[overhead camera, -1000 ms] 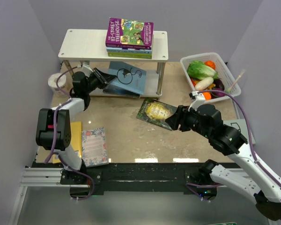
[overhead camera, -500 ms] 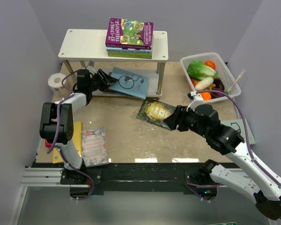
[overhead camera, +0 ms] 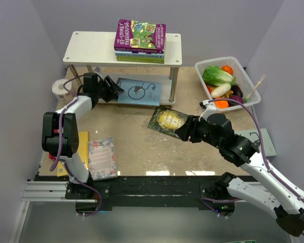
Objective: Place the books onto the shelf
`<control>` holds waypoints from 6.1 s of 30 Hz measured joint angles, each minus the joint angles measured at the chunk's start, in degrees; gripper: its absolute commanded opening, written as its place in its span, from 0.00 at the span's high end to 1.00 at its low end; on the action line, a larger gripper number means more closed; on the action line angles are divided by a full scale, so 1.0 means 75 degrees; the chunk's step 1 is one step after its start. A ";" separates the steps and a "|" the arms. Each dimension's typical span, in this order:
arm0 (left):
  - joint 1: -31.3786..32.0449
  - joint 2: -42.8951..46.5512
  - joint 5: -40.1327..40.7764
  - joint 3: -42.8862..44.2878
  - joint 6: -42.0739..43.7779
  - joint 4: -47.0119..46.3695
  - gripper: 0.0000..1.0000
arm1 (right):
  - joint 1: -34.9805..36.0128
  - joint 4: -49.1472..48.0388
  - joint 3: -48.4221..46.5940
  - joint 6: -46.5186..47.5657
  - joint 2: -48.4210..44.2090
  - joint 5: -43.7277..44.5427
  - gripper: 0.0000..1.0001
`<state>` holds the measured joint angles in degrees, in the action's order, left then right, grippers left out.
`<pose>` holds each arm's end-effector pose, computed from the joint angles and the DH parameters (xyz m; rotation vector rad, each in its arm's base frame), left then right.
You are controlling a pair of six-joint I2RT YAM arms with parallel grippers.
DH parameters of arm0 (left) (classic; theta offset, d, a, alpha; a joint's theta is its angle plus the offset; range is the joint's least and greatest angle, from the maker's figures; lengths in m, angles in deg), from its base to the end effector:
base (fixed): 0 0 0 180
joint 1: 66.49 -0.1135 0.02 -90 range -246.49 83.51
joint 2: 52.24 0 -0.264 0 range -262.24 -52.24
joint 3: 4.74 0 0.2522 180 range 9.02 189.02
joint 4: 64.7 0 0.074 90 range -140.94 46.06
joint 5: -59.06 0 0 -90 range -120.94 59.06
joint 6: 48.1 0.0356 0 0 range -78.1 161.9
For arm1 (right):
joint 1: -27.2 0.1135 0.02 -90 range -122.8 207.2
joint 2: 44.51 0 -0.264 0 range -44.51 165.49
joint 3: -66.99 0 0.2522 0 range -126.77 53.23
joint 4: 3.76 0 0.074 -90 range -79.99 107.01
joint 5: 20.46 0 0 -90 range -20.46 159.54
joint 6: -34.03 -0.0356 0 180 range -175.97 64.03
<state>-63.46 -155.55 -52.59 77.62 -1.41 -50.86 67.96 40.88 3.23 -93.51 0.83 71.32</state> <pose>0.4030 -0.0345 0.2191 -0.5638 2.1912 -0.8590 0.1310 0.1115 0.3326 -0.0393 2.1296 0.8110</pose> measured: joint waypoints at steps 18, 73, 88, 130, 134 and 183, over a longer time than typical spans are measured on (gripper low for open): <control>-0.0233 0.1682 0.2614 -0.0379 0.0058 0.0877 0.49 | 0.0003 -0.4508 0.2090 -0.1408 0.1953 0.1521 0.98; -0.0169 0.0554 0.2547 -0.0778 -0.0691 -0.0064 0.53 | -0.0216 -0.7058 -0.0807 -0.3509 0.7662 0.3879 1.00; 0.0000 0.0481 0.2366 -0.0906 -0.0746 -0.0175 0.53 | -0.0242 -0.7513 -0.1224 -0.3433 0.8070 0.3340 1.00; 0.0705 0.2699 0.2629 -0.2850 -0.0892 -0.0685 0.85 | -0.0187 -0.7239 -0.1399 -0.2667 0.8221 0.3077 1.00; 0.0729 0.2419 0.2530 -0.2836 -0.0912 -0.0868 0.85 | -0.0187 -0.7195 -0.1492 -0.2646 0.8428 0.3054 1.00; 0.0233 0.1897 0.3369 -0.1288 -0.0927 -0.1008 0.76 | -0.0245 -0.6898 -0.1559 -0.1582 0.7679 0.2774 1.00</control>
<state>-61.71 -141.32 -27.32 67.96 -8.36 -58.43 66.12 -10.86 -8.47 -105.38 58.43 92.13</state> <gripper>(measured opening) 0.240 0.007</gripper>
